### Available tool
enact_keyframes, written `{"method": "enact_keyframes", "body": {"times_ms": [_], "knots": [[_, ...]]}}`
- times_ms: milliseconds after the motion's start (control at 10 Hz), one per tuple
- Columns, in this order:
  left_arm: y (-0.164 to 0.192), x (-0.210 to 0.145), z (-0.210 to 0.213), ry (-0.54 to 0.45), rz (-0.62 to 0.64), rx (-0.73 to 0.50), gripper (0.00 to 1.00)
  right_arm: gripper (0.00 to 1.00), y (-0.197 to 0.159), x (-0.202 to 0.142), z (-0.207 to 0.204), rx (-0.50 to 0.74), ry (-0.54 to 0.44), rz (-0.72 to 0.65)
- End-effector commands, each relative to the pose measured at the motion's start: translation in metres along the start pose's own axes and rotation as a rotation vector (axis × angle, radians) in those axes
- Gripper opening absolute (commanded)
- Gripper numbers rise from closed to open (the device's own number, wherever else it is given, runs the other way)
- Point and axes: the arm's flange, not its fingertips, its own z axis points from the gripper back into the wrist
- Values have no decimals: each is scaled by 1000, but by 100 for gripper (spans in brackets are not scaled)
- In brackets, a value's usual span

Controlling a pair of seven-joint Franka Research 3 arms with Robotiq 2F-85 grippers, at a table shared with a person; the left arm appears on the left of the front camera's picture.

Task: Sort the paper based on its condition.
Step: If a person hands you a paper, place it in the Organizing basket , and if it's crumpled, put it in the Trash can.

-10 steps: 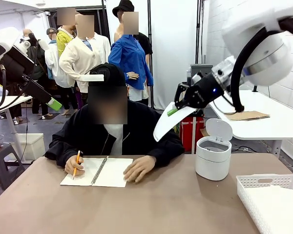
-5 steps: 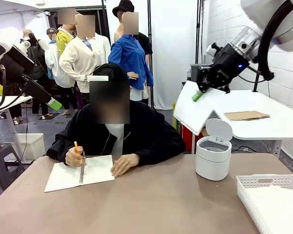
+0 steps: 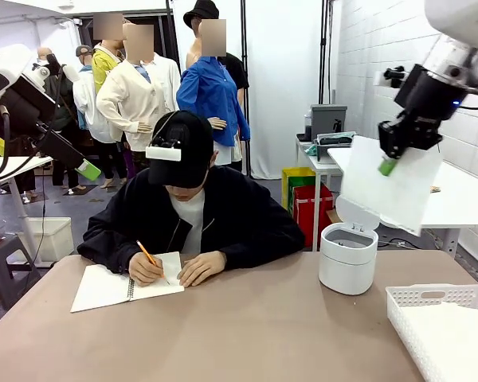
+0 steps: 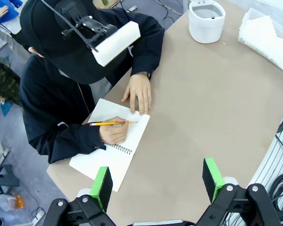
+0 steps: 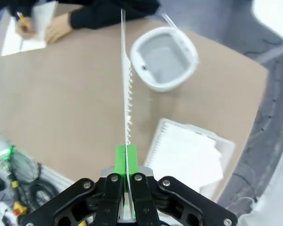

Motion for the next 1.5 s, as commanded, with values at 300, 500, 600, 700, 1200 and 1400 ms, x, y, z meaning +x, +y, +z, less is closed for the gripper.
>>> {"method": "enact_keyframes", "body": {"times_ms": [300,500,600,700,1200,1400], "knots": [[-2,0,0,5,12,9,100,0,-45,-111,-3,-185,-111,-190],[-2,0,0,5,12,9,100,0,-57,-135,-18,-237,-96,-235],[-2,0,0,5,12,9,100,0,-64,-144,-28,-253,-69,-274],[-2,0,0,5,12,9,100,0,-70,-143,-36,-194,-62,-373],[-2,0,0,5,12,9,100,0,-62,-140,-15,-213,-79,-232],[-2,0,0,5,12,9,100,0,-62,-142,-38,-171,-59,-241]]}}
